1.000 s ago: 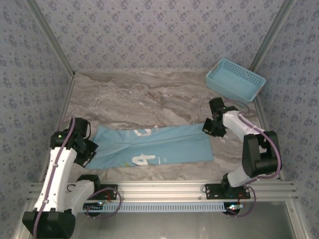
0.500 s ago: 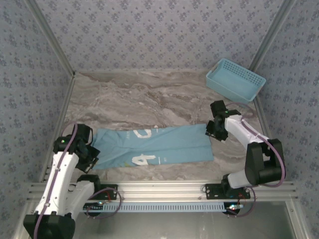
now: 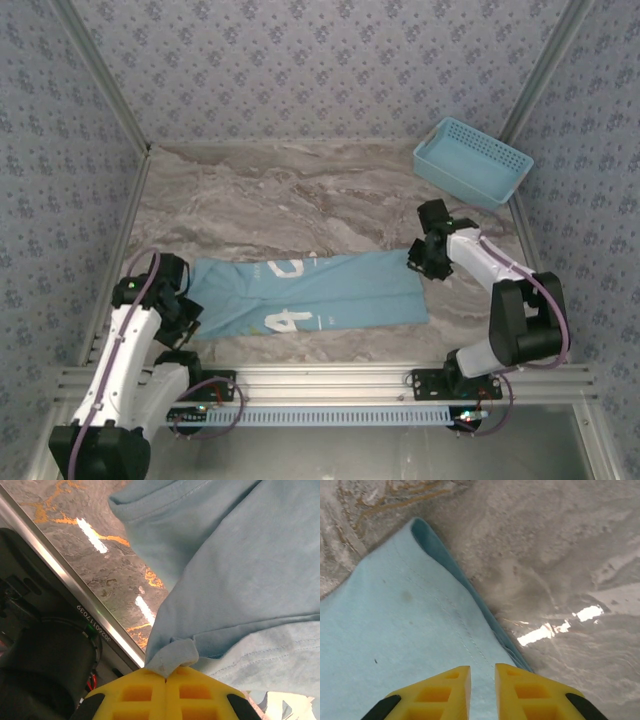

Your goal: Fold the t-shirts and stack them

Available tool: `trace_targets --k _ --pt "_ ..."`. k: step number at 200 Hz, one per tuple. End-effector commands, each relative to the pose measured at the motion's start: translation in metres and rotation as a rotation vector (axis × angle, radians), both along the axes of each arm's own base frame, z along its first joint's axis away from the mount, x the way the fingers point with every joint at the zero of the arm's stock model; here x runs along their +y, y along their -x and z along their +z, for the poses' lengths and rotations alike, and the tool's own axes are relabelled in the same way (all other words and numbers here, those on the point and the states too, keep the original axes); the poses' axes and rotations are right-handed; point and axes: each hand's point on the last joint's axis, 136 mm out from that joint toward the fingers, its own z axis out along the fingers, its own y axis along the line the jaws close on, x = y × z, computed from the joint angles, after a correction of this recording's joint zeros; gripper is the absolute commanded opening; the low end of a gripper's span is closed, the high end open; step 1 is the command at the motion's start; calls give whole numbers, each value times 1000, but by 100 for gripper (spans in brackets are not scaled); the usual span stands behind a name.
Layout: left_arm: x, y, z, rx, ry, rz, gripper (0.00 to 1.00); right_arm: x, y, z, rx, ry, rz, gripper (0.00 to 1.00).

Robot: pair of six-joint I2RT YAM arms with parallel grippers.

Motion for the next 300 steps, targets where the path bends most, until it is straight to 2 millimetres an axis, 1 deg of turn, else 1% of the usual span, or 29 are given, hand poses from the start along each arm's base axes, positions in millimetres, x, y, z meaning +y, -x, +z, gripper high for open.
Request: trace_targets --k 1,6,10,18,32,37,42,47,61,73,85,98,112,123,140,161,186,201,215,223,225,230,239,248,255,266,272,284,300 --pt "-11 -3 -9 -2 61 -4 0 12 -22 8 -48 -51 -1 21" --pt "-14 -7 -10 -9 76 -11 0 13 -24 8 -52 -51 1 22" --pt "-16 -9 -10 -16 85 -17 5 13 -25 8 -50 -52 4 23" --pt "-17 -14 -6 -27 88 -24 19 15 -26 8 -49 -64 5 25" --pt "-15 -29 9 -79 72 -50 42 12 -33 6 -57 -70 -2 30" --pt "-14 -37 16 -101 63 -58 48 12 -35 4 -59 -76 1 33" --pt "-14 -45 22 -120 57 -65 51 13 -37 2 -57 -89 10 35" --pt "-14 -55 28 -142 54 -75 53 16 -44 1 -76 -105 19 36" --pt "-13 -83 37 -180 62 -87 56 15 -52 -3 -76 -108 37 39" --pt "-10 -109 38 -196 89 -71 56 15 -59 -5 -73 -108 51 40" --pt "-1 -137 37 -223 93 -60 57 13 -64 -7 -68 -105 46 42" --pt "9 -164 29 -233 98 -57 59 11 -69 -10 -59 -110 37 43" --pt "16 -189 14 -219 109 -79 59 10 -73 -14 -48 -124 28 43" --pt "22 -203 1 -192 110 -114 59 11 -76 -17 -38 -118 63 44" --pt "27 -216 -14 -146 92 -183 57 10 -78 -22 -14 -107 75 44" --pt "27 -217 -26 -113 93 -227 52 10 -80 -24 -6 -102 74 45" --pt "26 -212 -34 -98 103 -244 39 10 -79 -29 9 -107 69 45" --pt "26 -210 -36 -96 98 -243 37 9 -80 -31 11 -97 67 45" --pt "25 -210 -33 -103 101 -248 35 9 -82 -32 12 -94 65 45" --pt "26 -208 -30 -101 95 -258 35 10 -82 -32 12 -91 66 45" --pt "25 -208 -29 -99 94 -262 35 9 -79 -33 30 -87 66 45" --pt "26 -206 -27 -96 86 -269 35 8 -77 -34 39 -84 65 45" --pt "28 -203 -21 -85 65 -284 38 7 -77 -33 41 -76 65 45" --pt "30 -201 -9 -95 26 -310 44 6 -77 -31 36 -64 65 45" --pt "30 -202 3 -128 -9 -340 47 5 -78 -29 29 -57 67 45" --pt "25 -204 19 -172 -51 -399 48 5 -79 -25 17 -53 70 45" --pt "21 -203 24 -177 -68 -436 48 6 -79 -24 13 -53 77 45" --pt "15 -197 23 -140 -90 -502 47 9 -80 -21 6 -49 93 45" --pt "10 -189 9 -75 -106 -571 45 16 -79 -20 9 -50 117 45"
